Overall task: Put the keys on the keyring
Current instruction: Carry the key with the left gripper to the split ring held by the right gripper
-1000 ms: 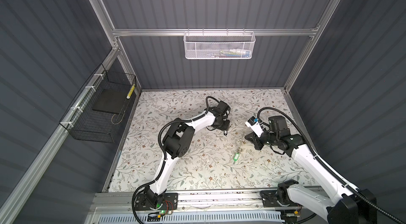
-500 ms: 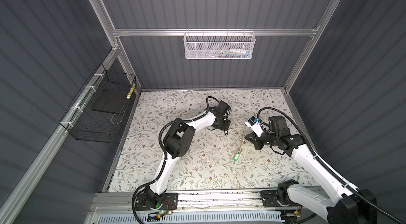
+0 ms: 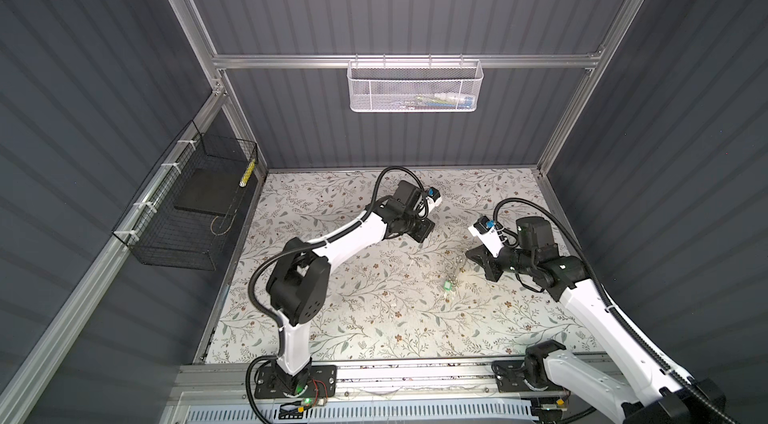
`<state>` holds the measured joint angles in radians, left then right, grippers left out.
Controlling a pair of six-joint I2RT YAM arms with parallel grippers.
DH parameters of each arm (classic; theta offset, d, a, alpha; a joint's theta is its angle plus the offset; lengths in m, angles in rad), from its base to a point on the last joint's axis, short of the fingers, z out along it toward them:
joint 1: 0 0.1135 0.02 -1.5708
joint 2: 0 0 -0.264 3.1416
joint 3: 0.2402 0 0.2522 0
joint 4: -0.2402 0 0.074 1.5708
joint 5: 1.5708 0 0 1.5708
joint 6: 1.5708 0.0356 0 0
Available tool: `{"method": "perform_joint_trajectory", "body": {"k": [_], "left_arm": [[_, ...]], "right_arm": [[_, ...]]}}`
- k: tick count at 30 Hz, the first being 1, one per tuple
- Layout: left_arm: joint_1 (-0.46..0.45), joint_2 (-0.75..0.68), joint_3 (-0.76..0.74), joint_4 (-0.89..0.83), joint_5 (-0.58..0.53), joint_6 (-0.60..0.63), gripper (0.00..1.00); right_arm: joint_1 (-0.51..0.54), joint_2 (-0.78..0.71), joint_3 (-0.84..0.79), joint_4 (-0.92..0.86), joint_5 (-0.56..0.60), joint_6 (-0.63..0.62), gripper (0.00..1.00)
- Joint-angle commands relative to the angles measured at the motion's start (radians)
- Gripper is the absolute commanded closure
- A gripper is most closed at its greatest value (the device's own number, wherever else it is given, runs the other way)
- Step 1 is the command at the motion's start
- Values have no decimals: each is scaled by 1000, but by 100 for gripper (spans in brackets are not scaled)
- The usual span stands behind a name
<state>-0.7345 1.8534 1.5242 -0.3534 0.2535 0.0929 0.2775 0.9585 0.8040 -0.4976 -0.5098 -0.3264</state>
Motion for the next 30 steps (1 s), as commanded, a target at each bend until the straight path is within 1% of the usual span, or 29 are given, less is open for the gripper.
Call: {"method": "perform_joint_trajectory", "body": {"k": [1, 4, 5, 9, 12, 17, 22, 26, 28, 30], "left_arm": [[1, -75, -58, 55, 113, 166, 100], [3, -145, -101, 82, 210, 230, 100], [3, -168, -149, 98, 238, 248, 100], [3, -280, -257, 185, 352, 310, 100], [4, -340, -288, 172, 417, 357, 100], [3, -409, -329, 172, 504, 393, 100], [3, -441, -351, 179, 585, 403, 100], [2, -445, -341, 149, 613, 402, 100], [2, -441, -335, 133, 621, 384, 100], [1, -438, -327, 117, 625, 366, 100]], "right_arm": [[-1, -26, 36, -28, -2, -23, 100], [1, -33, 51, -28, -10, -23, 100], [4, -33, 55, -27, -12, -23, 100], [37, -44, 64, -27, 0, -41, 100], [70, -63, 64, -15, 14, -55, 100], [133, -78, 64, 5, 44, -69, 100], [224, -78, 80, 22, 123, -90, 100], [258, -93, 74, 52, 161, -89, 100], [275, -102, 71, 68, 162, -86, 100], [291, -107, 68, 78, 208, -85, 100]]}}
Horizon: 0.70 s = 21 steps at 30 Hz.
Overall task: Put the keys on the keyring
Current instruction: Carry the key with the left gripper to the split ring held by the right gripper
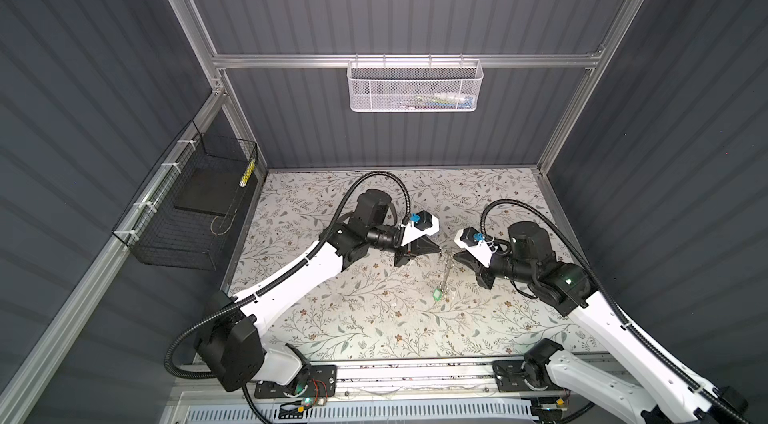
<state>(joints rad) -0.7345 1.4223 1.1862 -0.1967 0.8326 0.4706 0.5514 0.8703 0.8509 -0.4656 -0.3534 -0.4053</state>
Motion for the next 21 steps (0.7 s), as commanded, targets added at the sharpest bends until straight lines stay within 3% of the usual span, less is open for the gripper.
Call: {"method": "perform_joint_trajectory", "body": {"k": [1, 21], "left_arm": [[1, -2, 14, -42, 45, -27, 100], [-40, 47, 33, -11, -64, -173, 100]], "right_arm": [[25, -19, 20, 48, 58, -6, 100], [83, -14, 5, 101, 86, 41, 100]]}}
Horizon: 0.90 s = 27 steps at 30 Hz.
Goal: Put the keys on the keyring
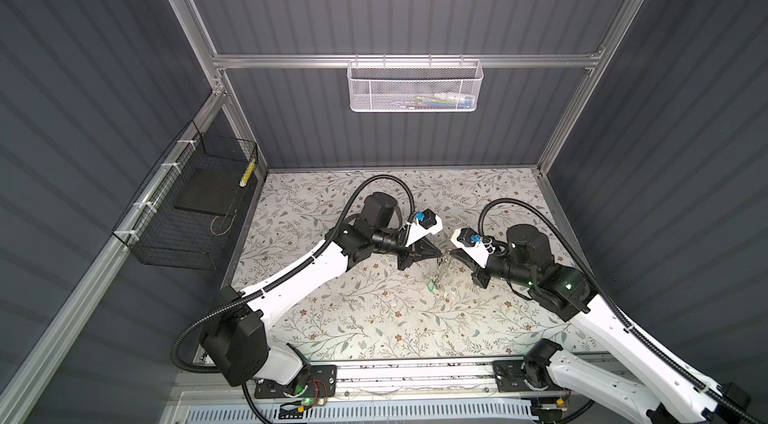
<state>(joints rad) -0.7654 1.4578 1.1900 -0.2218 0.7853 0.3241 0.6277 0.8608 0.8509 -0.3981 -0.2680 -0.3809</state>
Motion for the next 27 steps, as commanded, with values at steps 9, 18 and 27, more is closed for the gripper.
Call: {"method": "perform_joint_trajectory", "body": {"k": [9, 18, 27], "left_arm": [[-20, -1, 12, 61, -64, -50, 100], [-21, -10, 0, 96, -69, -53, 100], [-25, -13, -6, 92, -96, -50, 100]], "right_arm": [[8, 0, 1, 22, 2, 21, 100], [8, 11, 4, 15, 8, 20, 100], [9, 13, 7, 15, 15, 28, 100]]}}
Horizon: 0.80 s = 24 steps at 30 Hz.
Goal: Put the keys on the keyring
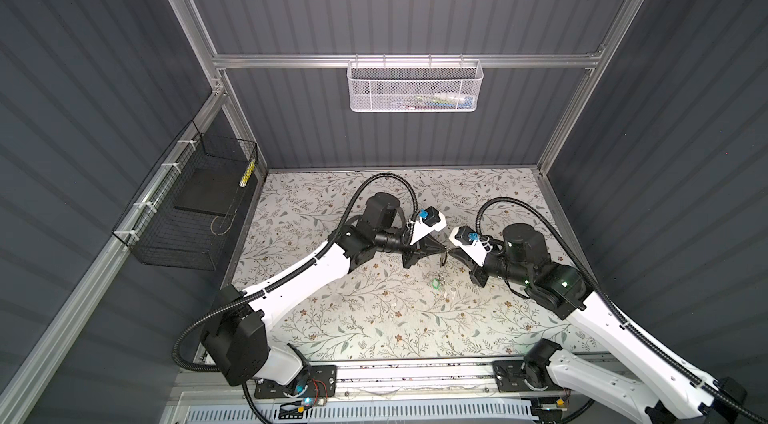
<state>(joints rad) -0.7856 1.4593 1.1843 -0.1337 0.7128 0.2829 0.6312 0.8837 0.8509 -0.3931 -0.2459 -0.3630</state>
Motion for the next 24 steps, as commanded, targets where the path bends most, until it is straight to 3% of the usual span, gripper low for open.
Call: {"method": "perform_joint_trajectory", "body": {"k": [1, 8, 14, 24], "left_arm": [[-5, -13, 5, -7, -33, -8, 100], [-5, 5, 18, -3, -139, -79, 100], [-5, -5, -6, 82, -131, -143, 100], [-4, -2, -9, 73, -113, -180, 100]], "right_arm": [[5, -13, 7, 10, -7, 11, 100], [4, -26, -7, 10, -10, 15, 100], [5, -14, -11, 10, -14, 15, 100], [5, -36, -30, 12, -1, 14, 100]]}}
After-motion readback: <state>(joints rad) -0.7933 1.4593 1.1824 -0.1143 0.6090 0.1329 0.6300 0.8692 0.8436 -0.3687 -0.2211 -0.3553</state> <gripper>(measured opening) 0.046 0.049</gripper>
